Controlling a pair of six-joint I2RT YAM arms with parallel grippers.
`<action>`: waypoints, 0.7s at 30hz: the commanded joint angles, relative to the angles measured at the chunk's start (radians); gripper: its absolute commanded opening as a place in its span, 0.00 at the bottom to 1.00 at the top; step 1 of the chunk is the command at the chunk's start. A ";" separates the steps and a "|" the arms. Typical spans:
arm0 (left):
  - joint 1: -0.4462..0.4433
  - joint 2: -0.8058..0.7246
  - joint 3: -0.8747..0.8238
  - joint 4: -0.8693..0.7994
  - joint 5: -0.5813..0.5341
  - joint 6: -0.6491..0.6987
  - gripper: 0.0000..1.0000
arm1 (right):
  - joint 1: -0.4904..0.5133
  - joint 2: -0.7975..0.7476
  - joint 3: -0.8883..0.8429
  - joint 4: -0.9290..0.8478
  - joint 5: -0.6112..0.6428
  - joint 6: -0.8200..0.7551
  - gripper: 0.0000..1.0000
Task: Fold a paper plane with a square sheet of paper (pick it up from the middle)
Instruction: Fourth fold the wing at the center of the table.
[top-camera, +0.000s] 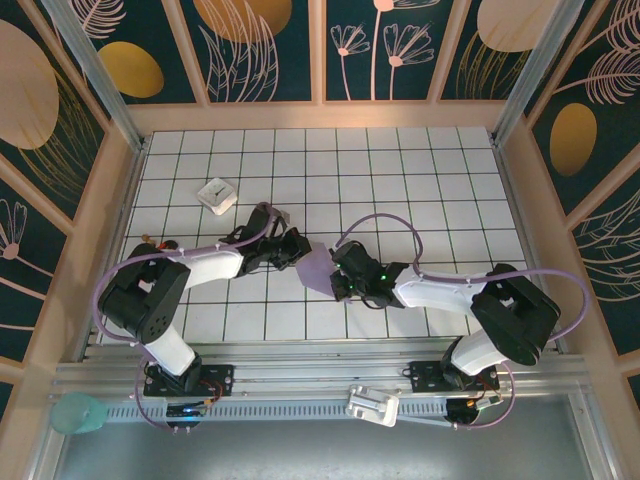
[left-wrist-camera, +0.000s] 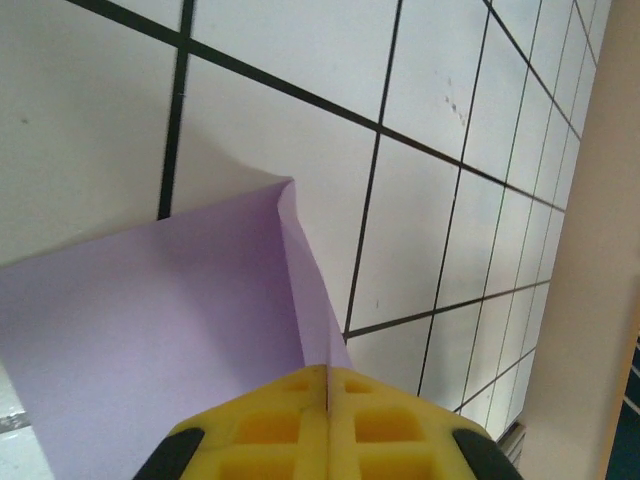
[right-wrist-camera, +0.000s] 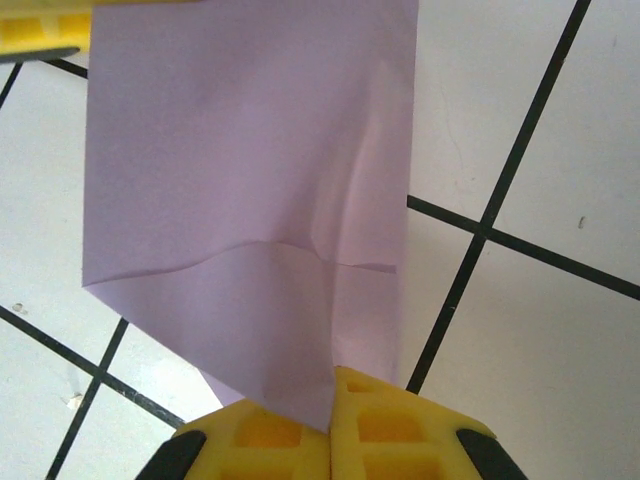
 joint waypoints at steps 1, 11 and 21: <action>0.009 0.026 0.035 -0.075 0.021 0.047 0.04 | 0.017 -0.001 0.002 -0.039 0.050 -0.037 0.06; 0.023 0.043 0.104 -0.159 0.053 0.072 0.00 | 0.057 0.031 0.042 -0.108 0.121 -0.070 0.06; 0.029 0.074 0.150 -0.205 0.061 0.095 0.00 | 0.055 0.032 0.050 -0.111 0.103 -0.074 0.05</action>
